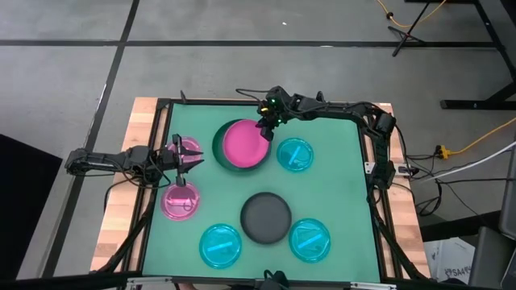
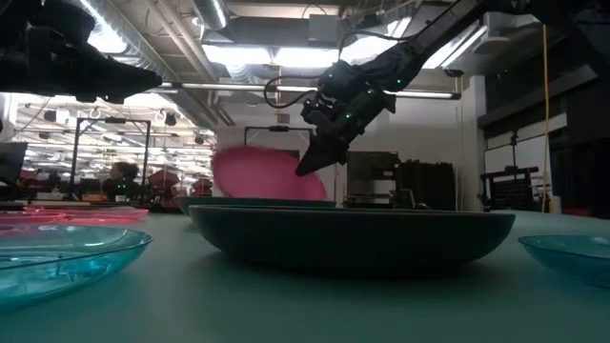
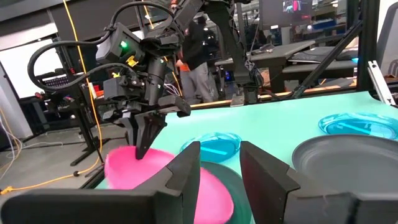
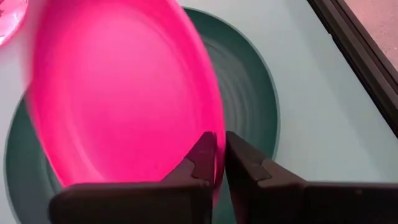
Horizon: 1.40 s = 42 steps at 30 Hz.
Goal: Stack plastic plates
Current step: Stack the pink plate on top of the green plate, then stack the black plate on top of the pink plate
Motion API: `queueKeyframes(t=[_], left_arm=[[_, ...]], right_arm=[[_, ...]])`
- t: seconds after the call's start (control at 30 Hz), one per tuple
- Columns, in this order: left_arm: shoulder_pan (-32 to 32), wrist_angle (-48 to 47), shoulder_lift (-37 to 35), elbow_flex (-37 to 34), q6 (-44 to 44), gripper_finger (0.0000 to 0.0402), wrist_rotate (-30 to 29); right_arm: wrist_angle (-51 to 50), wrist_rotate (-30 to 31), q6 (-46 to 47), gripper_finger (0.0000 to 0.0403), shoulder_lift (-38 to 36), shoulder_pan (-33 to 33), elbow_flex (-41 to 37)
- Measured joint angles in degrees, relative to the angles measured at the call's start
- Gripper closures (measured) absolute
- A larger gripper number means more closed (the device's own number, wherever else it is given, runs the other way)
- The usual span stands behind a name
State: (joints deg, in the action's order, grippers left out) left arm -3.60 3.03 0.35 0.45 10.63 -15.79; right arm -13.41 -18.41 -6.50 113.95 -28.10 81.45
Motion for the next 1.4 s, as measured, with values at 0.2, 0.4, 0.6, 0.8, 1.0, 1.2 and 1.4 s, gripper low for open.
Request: queueKeyframes(t=[0.2,0.4,0.6,0.8,1.0,1.2,1.4], left_arm=[[0.0,0.0,0.01,0.0,0.0,0.0295,0.0],[0.01,0.02,0.0,0.0,0.0,0.0295,0.0],[-0.01,0.02,0.01,0.0,0.0,0.0295,0.0],[-0.01,0.02,0.01,0.0,0.0,0.0295,0.0],[-0.01,0.02,0.01,-0.02,0.0,0.0295,0.0],[0.0,1.79,0.01,0.0,0.0,0.0295,0.01],[-0.01,8.73,0.01,-0.01,-0.04,0.0295,0.02]], right_arm=[[0.04,2.89,-0.04,0.0346,0.0,0.0,0.0],[0.04,3.45,-0.05,0.0343,0.0,0.0,0.0],[0.02,3.43,-0.04,0.0342,0.0,0.0,0.0],[0.02,3.45,-0.02,0.0342,0.0,0.0,0.0],[0.02,3.44,-0.02,0.0342,0.0,0.0,0.0],[0.0,3.43,-0.02,0.0342,-0.01,0.0,0.0],[-0.02,2.34,-0.28,0.0342,-0.08,0.0,0.0]])
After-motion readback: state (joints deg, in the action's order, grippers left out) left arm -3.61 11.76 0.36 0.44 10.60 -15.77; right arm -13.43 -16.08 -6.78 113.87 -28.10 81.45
